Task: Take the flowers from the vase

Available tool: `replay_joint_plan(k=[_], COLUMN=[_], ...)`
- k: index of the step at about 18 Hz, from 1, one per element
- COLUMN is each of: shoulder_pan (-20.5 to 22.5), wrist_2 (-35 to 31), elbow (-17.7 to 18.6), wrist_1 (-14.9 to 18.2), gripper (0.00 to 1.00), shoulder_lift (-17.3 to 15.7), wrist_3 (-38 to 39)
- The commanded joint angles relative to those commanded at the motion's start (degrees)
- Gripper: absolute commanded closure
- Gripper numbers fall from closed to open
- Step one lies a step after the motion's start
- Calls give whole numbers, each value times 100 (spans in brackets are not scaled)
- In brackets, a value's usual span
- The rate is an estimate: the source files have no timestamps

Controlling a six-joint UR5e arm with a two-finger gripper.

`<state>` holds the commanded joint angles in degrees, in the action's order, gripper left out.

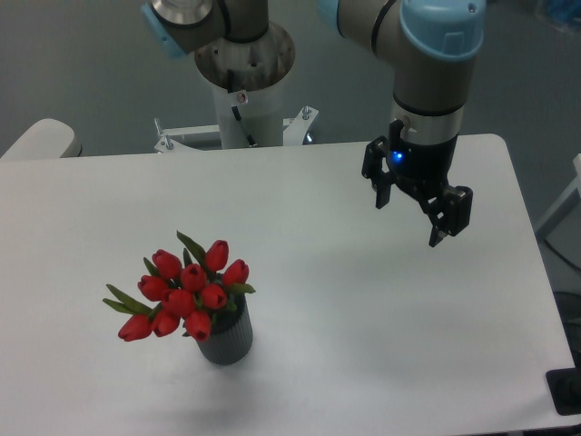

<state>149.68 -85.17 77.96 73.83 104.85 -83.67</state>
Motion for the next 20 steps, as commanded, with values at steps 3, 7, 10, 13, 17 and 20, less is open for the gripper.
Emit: replay_joint_plan(k=[3,7,10,13,17,20], shoulder_pan=[0,-53,-44,-62,-62,-18], wrist_2=[9,9,9,26,464,869], elbow=[9,35,26,44,105,140], wrist_1=[0,9,9,17,35,44], gripper=[0,0,0,0,0,0], shoulder_lift=[0,-9,-88,-88,-97,-97], wrist_3=[17,53,62,62,254,325])
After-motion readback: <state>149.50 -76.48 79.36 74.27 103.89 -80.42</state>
